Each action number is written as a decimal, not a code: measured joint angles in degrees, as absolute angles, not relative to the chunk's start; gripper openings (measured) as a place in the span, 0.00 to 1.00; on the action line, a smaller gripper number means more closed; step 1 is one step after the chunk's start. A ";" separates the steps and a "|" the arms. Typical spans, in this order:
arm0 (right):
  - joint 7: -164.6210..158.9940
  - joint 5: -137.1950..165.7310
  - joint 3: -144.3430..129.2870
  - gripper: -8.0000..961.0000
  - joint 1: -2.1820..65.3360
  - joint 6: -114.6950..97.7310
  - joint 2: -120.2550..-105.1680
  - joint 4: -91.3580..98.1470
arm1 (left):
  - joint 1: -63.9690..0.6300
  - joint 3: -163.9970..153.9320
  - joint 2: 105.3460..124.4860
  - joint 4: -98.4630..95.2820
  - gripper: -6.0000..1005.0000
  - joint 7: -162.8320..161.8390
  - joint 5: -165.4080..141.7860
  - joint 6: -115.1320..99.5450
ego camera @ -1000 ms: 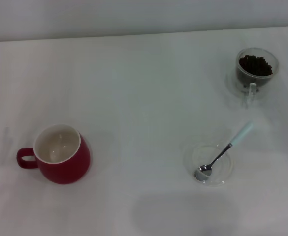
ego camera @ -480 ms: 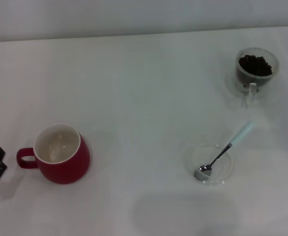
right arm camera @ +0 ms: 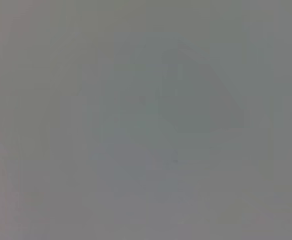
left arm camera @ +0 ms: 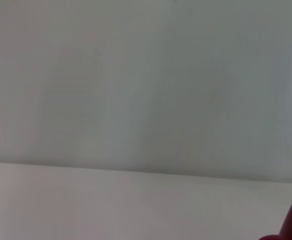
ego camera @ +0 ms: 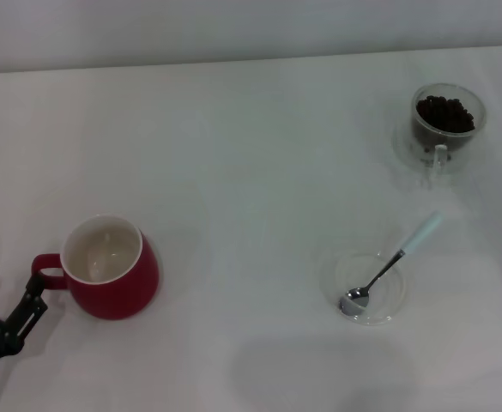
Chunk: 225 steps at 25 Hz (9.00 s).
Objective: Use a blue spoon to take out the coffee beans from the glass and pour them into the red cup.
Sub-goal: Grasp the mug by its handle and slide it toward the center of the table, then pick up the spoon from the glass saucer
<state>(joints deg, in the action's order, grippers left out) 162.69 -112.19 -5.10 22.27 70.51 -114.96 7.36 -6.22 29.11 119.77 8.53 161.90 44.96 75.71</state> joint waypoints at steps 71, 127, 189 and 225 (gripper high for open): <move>163.04 -112.41 -4.57 0.86 21.78 70.68 -114.99 7.24 | -18.48 29.08 119.44 10.34 0.20 161.89 38.85 69.55; 162.79 -112.41 -4.57 0.85 20.92 73.57 -115.04 6.65 | -35.41 29.18 119.74 21.21 0.19 161.89 24.34 45.31; 153.81 -111.60 -7.43 0.84 17.59 71.26 -114.78 8.79 | -17.92 43.21 119.51 17.10 0.65 161.90 27.88 64.94; 84.47 -83.48 -24.37 0.84 13.17 80.42 -107.77 15.62 | -21.22 47.12 119.25 10.36 0.65 161.90 35.17 69.20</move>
<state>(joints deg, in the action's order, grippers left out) 84.47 -83.47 -24.37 13.17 80.42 -107.77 15.62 -21.22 47.12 119.25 10.36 161.90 35.17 69.20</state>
